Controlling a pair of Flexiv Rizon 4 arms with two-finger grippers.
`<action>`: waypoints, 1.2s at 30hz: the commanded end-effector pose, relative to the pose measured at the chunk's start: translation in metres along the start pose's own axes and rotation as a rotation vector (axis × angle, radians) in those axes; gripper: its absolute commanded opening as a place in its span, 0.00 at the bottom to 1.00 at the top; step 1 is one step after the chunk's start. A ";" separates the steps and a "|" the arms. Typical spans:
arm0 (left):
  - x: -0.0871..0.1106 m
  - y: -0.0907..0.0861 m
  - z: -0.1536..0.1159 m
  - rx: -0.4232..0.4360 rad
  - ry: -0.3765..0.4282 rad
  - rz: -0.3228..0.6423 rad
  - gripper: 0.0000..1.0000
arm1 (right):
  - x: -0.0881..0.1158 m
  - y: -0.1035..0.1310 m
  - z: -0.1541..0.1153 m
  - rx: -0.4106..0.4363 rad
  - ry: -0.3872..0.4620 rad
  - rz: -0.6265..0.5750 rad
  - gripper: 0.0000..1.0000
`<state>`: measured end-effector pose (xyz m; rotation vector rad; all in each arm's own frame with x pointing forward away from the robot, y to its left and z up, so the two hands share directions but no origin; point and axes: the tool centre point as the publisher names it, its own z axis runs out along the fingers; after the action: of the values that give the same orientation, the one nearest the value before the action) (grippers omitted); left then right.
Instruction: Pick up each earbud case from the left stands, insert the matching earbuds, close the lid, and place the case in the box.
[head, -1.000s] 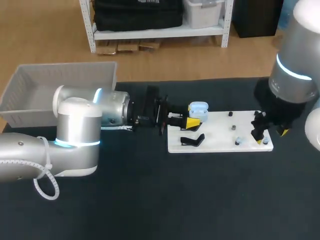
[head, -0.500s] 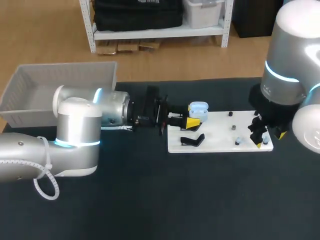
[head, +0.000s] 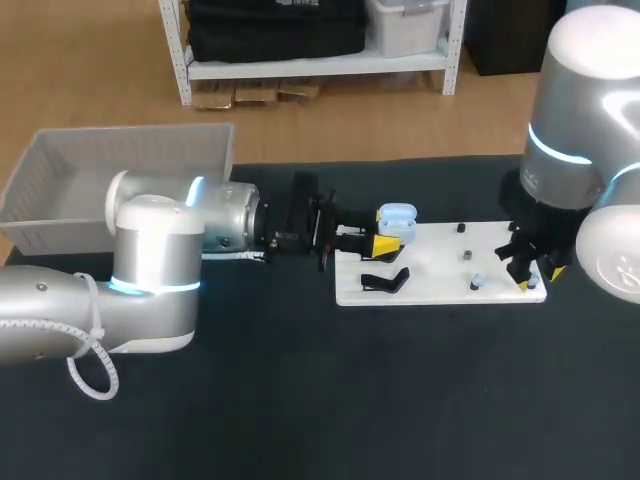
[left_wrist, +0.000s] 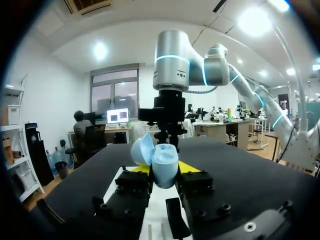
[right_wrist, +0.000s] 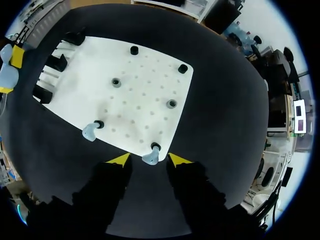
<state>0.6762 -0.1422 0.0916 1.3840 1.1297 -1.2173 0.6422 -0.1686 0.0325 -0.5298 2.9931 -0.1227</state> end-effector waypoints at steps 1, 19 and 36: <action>0.001 -0.001 0.000 -0.003 -0.004 0.003 0.00 | 0.000 0.000 0.003 0.006 -0.007 0.005 0.41; 0.001 -0.001 0.000 -0.003 -0.004 0.003 0.00 | 0.004 -0.003 0.011 0.069 -0.023 0.008 0.31; 0.001 -0.001 0.000 -0.003 -0.004 0.003 0.00 | 0.003 -0.004 0.009 0.096 -0.044 0.022 0.20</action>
<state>0.6762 -0.1422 0.0916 1.3839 1.1298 -1.2173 0.6446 -0.1733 0.0235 -0.4872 2.9417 -0.2452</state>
